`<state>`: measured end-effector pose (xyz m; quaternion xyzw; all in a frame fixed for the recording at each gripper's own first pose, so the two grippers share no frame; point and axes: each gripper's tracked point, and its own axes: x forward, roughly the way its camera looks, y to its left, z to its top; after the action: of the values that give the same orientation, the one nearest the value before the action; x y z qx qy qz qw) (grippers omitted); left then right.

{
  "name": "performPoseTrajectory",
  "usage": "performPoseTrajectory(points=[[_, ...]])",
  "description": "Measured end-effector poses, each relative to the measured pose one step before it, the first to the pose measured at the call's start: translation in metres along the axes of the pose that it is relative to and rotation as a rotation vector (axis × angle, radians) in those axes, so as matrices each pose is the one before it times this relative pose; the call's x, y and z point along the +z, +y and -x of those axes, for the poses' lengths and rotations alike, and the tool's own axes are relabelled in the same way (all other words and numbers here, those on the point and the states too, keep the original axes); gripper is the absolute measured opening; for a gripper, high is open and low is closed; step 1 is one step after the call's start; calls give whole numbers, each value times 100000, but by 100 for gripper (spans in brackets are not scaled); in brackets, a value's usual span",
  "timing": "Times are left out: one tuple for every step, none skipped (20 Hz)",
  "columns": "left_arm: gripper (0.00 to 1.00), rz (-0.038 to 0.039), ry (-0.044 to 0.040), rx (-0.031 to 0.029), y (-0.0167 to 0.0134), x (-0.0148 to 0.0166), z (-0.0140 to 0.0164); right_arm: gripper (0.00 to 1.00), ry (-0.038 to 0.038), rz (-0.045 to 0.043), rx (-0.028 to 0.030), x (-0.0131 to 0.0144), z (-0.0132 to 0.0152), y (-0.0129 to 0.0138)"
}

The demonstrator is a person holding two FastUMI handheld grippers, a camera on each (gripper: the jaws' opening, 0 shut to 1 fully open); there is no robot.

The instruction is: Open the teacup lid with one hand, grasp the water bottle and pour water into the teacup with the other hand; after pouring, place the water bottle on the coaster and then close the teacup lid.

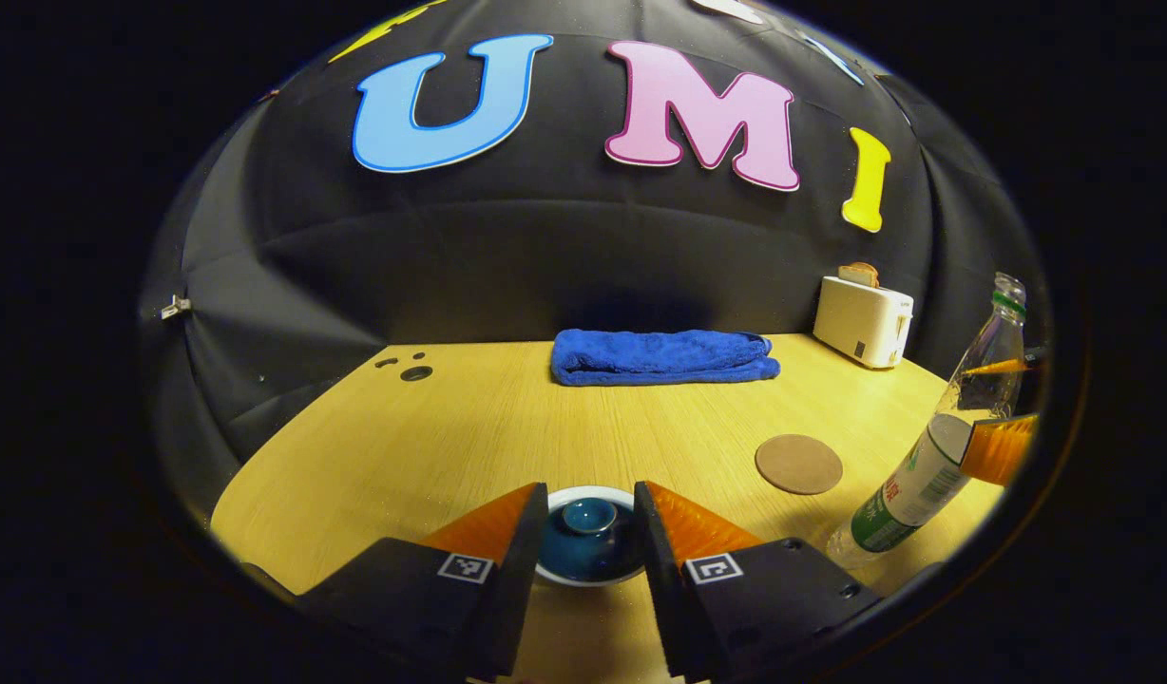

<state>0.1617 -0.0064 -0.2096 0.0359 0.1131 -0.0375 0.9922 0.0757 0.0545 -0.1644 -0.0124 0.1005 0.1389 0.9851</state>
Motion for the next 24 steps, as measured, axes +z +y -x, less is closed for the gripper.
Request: performPoseTrajectory(points=[[58, 245, 253, 32, 6, -126, -29, 98, -99, -416, 200, -74, -133, 6], [58, -124, -162, 151, -50, 89, -22, 98, -229, -269, 116, 17, -206, -68], [58, -453, -106, 66, -108, -59, -50, 98, -96, -12, -45, -165, -21, 25], [57, -680, 346, 114, -87, 8, -21, 96, -110, -27, 87, 9, -76, 85], [53, -487, 314, -32, 2, -52, -25, 98, -327, -156, -42, 42, -115, -34], [54, -279, 96, 232, -62, 20, -178, 96, -300, -466, 167, 45, -114, 14], [43, -279, -179, 833, 176, 77, -23, 96, -157, -404, 105, -86, -125, 20], [41, -93, 38, 238, 56, 42, -46, 98, -141, -339, -23, -77, -90, -65], [36, 97, 35, -93, -68, 9, 16, 98, -132, -424, 50, -20, -126, 28], [35, -50, -174, -71, -37, 81, 55, 98, -117, -348, 56, -21, -257, -23], [34, 38, -543, 115, 61, 104, 27, 98, -93, -173, -137, -118, -266, -72], [32, 52, -300, 289, 5, 146, -48, 98, -159, -87, -160, -78, -149, -78], [29, -337, -51, 267, -6, 10, 33, 98, 50, -131, -264, -149, -67, -47], [32, -242, -66, 399, 68, 48, 23, 98, 12, -416, -156, -24, -77, -61], [24, -97, -416, 413, 50, 102, 132, 98, -183, -635, -22, -48, -90, 63], [28, 354, -552, 433, 41, 307, 238, 96, -141, -524, 72, -15, -63, -45], [28, 822, -453, 69, -18, 249, 200, 98, -167, -87, -30, -36, -53, 89], [28, 974, -636, 499, 136, 334, 236, 96, -29, 192, -79, 2, -122, -75], [28, 936, -367, 249, 98, 218, 330, 98, -227, 374, -134, -28, -39, -49], [31, 217, -430, 962, 234, 324, 384, 98, -11, 455, -343, -127, -69, -97], [27, -1049, -444, 1406, 390, 212, 375, 98, -83, 317, -214, -151, -54, -2], [28, -1094, -657, 1471, 376, 370, 538, 96, -276, 146, -493, -141, -116, -94], [27, 135, -438, 886, 173, 301, 558, 98, -74, -433, -239, -299, -219, -60], [31, 766, -6, 658, 117, 216, 456, 98, 416, -682, 12, -358, -257, 113]])
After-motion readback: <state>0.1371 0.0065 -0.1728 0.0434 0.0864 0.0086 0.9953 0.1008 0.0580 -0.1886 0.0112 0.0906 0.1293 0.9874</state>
